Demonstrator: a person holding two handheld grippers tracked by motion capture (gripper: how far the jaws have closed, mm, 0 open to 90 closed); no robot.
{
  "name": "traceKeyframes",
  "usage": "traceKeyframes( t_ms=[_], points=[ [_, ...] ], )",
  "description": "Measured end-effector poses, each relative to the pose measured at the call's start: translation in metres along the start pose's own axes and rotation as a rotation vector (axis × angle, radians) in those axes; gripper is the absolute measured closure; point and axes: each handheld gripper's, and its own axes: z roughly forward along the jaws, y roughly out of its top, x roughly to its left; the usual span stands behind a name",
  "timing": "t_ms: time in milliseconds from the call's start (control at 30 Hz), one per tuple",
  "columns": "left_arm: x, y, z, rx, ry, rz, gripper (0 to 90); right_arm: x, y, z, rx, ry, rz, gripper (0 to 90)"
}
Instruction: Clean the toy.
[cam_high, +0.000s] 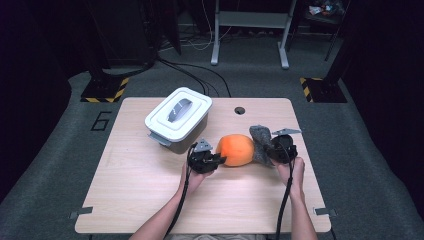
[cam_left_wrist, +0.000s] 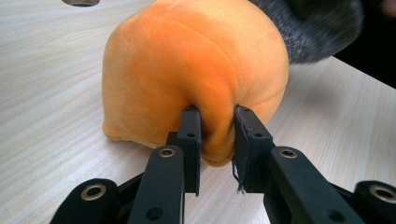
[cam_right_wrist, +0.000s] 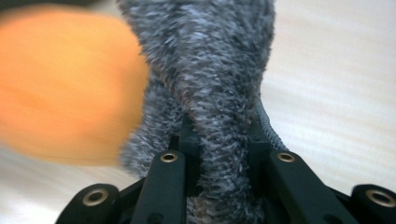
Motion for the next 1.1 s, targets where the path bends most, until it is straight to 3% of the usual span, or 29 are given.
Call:
traceKeyframes(
  t_ms=[133,200,400,500,567,600,800,900,1033,1100],
  points=[
    [0.0,0.0,0.001,-0.004,0.001,0.0,74.2,0.016,0.014,-0.023,-0.066,0.056,-0.049,75.0],
    [0.0,0.0,0.001,-0.004,0.001,0.001,74.1,0.025,0.019,-0.025,-0.065,0.084,-0.079,75.0],
    [0.001,0.0,0.0,-0.004,0.006,0.003,70.9,0.041,0.021,-0.002,-0.009,0.093,-0.1,75.0],
    [0.002,-0.001,-0.001,-0.011,-0.007,0.0,61.3,0.041,0.02,0.005,-0.005,0.07,-0.093,75.0],
    [0.002,-0.002,-0.001,-0.016,-0.004,0.026,55.7,0.04,0.02,0.007,-0.01,0.069,-0.087,75.0],
    [0.001,-0.003,-0.001,-0.014,-0.006,0.021,52.0,0.039,0.021,0.007,-0.006,0.066,-0.08,75.0],
    [-0.005,-0.006,0.005,0.0,0.082,0.134,40.0,0.037,0.022,0.011,-0.012,0.067,-0.068,75.0],
    [-0.006,-0.006,0.008,-0.002,0.114,0.17,42.4,0.036,0.023,0.013,-0.018,0.074,-0.07,75.0],
    [-0.007,-0.007,0.011,-0.011,0.136,0.187,59.6,0.035,0.022,0.012,-0.016,0.074,-0.061,74.9],
    [-0.006,-0.007,0.011,-0.017,0.128,0.174,67.1,0.034,0.021,0.011,-0.022,0.081,-0.051,74.9]
  ],
)
